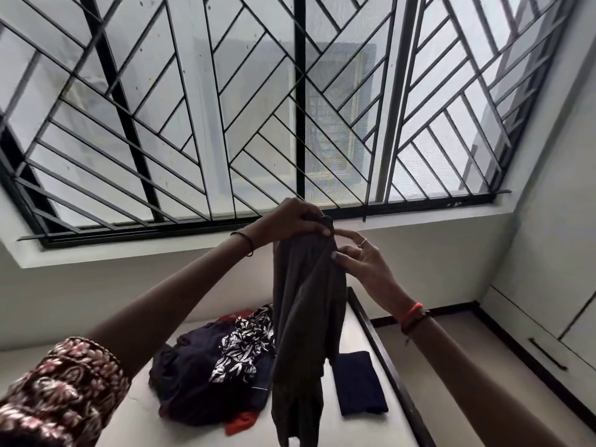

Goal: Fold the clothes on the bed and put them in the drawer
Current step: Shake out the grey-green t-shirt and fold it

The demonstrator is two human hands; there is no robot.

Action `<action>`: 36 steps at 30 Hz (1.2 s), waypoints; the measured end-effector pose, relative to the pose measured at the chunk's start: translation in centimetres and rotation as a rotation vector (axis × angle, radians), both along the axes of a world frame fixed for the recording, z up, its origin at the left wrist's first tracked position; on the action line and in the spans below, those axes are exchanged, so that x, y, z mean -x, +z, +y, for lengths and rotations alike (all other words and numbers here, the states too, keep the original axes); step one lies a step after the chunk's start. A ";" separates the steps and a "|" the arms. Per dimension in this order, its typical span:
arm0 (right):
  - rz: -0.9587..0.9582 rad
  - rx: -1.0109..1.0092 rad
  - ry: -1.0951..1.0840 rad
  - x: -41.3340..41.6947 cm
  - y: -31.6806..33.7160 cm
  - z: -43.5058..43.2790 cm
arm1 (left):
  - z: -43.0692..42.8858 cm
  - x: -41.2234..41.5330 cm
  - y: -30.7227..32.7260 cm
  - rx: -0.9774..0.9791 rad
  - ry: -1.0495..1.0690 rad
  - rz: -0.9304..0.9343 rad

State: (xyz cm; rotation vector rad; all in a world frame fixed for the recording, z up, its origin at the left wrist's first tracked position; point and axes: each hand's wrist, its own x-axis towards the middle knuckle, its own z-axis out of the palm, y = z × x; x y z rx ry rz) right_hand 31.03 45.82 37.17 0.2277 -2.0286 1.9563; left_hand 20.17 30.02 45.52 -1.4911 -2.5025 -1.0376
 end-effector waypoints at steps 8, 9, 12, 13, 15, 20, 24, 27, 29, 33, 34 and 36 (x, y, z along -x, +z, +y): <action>0.080 -0.149 -0.220 1.9 1.4 -0.7 | -0.7 1.0 2.8 -0.119 -0.035 -0.075; 0.080 -0.241 -0.222 2.2 1.3 -1.0 | -0.8 1.3 3.2 -0.136 -0.041 -0.071; 0.078 -0.490 -0.259 3.7 0.1 -1.2 | -1.2 2.2 5.0 -0.186 -0.034 -0.050; 0.052 -0.528 -0.296 4.2 -0.4 -1.1 | -1.5 2.5 5.8 -0.210 -0.027 -0.051; -0.006 -0.576 -0.410 4.5 -1.1 -0.8 | -2.2 3.3 7.1 -0.259 -0.018 -0.042; -0.054 -0.546 -0.587 5.4 -1.8 0.8 | -4.4 6.4 9.2 -0.385 0.056 0.031; -0.092 -0.531 -0.701 6.3 -2.2 2.0 | -5.4 8.4 10.0 -0.480 0.098 0.088; -0.123 -0.486 -0.761 7.1 -2.3 2.5 | -5.7 9.4 10.1 -0.492 0.107 0.100; -0.137 -0.408 -0.798 7.4 -2.1 2.6 | -5.7 10.0 10.1 -0.495 0.107 0.097; -0.171 -0.111 -0.712 7.6 -1.6 2.1 | -5.5 11.2 9.8 -0.505 0.101 0.070; -0.182 -0.072 -0.688 7.7 -1.6 2.0 | -5.3 11.4 9.8 -0.506 0.099 0.072; -0.187 -0.012 -0.643 7.8 -1.7 1.5 | -5.1 11.7 9.9 -0.516 0.107 0.078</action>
